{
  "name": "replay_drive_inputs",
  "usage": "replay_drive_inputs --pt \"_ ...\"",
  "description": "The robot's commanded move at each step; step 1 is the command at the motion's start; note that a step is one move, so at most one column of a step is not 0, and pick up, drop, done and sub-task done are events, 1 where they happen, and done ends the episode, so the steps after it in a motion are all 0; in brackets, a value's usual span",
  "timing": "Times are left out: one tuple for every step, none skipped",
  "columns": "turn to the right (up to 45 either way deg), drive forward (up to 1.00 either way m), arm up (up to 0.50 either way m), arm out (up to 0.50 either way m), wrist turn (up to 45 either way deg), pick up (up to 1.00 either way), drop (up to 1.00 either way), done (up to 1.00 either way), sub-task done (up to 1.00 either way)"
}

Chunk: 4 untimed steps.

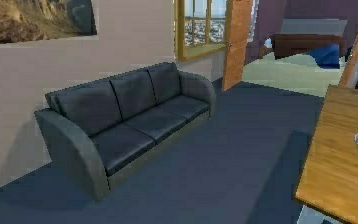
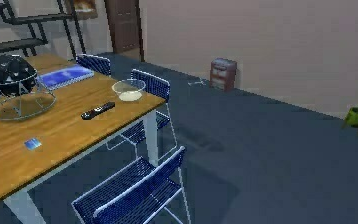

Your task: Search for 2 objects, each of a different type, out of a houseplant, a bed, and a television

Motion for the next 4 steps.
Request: replay_drive_inputs --pt "0.0 0.70 0.00 0.00 0.0 0.00 0.00 0.00 0.00" --pt "36.0 0.00 0.00 0.00 0.0 0.00 0.00 0.00 0.00" --pt "0.0 1.00 0.00 0.00 0.0 0.00 0.00 0.00 0.00" --pt "0.0 1.00 0.00 0.00 0.0 0.00 0.00 0.00 0.00"
